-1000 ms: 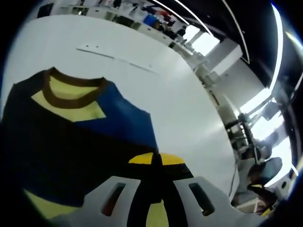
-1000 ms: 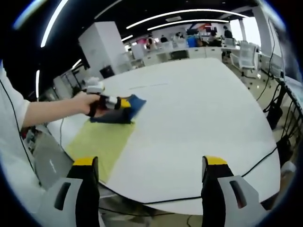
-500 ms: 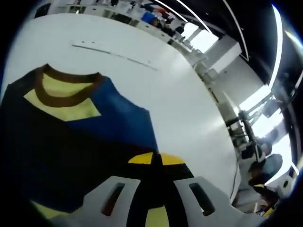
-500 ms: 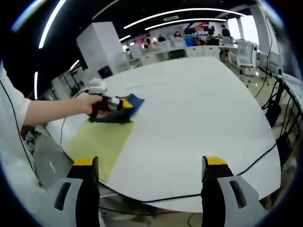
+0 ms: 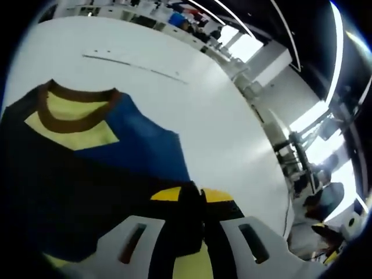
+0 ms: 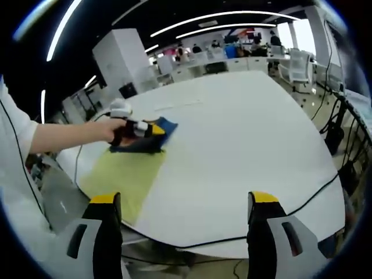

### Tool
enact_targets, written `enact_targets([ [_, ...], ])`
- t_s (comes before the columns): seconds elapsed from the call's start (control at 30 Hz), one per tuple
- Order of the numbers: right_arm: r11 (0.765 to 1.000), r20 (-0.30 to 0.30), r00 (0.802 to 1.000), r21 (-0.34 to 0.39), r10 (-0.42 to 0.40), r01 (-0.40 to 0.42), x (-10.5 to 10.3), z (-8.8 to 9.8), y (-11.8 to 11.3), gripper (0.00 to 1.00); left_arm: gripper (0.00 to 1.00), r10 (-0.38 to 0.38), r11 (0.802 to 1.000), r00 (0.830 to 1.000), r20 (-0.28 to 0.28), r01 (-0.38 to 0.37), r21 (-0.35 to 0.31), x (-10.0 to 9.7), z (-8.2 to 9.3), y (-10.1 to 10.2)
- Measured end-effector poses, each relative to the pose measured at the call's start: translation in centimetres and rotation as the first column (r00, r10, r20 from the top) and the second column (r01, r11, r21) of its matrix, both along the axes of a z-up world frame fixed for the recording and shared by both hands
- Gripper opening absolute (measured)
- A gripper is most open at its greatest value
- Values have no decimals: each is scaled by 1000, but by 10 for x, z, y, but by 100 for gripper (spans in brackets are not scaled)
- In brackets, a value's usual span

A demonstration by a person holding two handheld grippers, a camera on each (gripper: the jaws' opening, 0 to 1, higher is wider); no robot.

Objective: Fold the garment on the visible template until the final outline fits inside the template.

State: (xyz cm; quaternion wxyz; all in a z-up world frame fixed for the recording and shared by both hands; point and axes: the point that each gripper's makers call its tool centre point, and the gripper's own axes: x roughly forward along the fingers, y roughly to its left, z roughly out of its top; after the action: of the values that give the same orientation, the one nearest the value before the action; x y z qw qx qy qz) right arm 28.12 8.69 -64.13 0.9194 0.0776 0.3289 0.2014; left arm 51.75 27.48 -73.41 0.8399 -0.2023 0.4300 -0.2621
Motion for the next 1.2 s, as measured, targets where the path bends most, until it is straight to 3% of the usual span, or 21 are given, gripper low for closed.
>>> enact_targets([
  [0.4,1000,6,1000,-3,-9,9,-11,4,17,89,22,-42,999,999,19,41,20,-13,6,18],
  [0.97,999,33,998,6,46,-46,-5,13,65,89,41,-131,989,986,107,122,86,-37,29,75],
  [1.2,997,50,996,9,73,-74,0,18,83,89,52,-133,987,982,137,118,110,-51,35,110],
])
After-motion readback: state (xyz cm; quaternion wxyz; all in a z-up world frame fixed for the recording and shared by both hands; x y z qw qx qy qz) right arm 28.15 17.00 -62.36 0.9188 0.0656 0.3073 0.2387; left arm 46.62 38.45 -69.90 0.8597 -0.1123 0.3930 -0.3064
